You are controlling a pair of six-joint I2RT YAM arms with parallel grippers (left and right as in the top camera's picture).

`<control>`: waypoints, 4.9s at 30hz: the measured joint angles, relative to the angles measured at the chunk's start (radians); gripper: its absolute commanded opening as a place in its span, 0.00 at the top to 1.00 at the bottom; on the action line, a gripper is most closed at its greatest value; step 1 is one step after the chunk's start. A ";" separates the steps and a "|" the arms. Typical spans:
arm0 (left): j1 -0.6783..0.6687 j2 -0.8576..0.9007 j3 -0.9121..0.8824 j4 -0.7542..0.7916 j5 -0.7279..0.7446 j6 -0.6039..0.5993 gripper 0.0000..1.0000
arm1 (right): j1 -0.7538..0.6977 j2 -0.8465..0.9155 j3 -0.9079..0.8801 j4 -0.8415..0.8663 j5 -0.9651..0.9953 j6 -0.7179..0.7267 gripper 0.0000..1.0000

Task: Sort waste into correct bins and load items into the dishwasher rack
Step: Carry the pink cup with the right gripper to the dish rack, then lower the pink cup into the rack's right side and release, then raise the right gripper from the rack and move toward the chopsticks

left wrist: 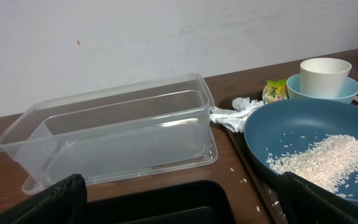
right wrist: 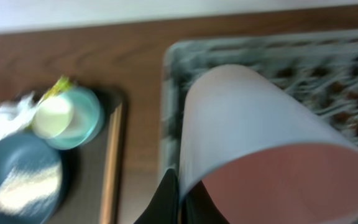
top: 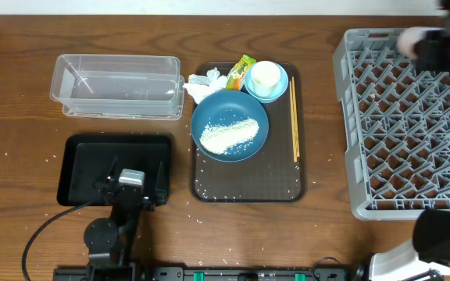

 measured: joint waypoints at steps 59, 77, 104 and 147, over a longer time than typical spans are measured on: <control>0.000 0.000 0.000 0.000 0.000 0.000 0.00 | -0.663 0.360 -0.637 0.933 -1.119 0.161 0.99; 0.000 0.000 0.000 0.000 0.000 0.000 0.00 | -0.695 0.030 -0.641 0.538 -0.635 0.257 0.01; 0.000 0.000 0.000 0.000 0.000 0.000 0.00 | -0.266 -0.168 -0.640 0.640 0.139 0.423 0.99; 0.000 0.000 0.000 0.000 0.000 0.000 0.00 | -0.278 0.046 -0.637 0.603 0.422 0.412 0.99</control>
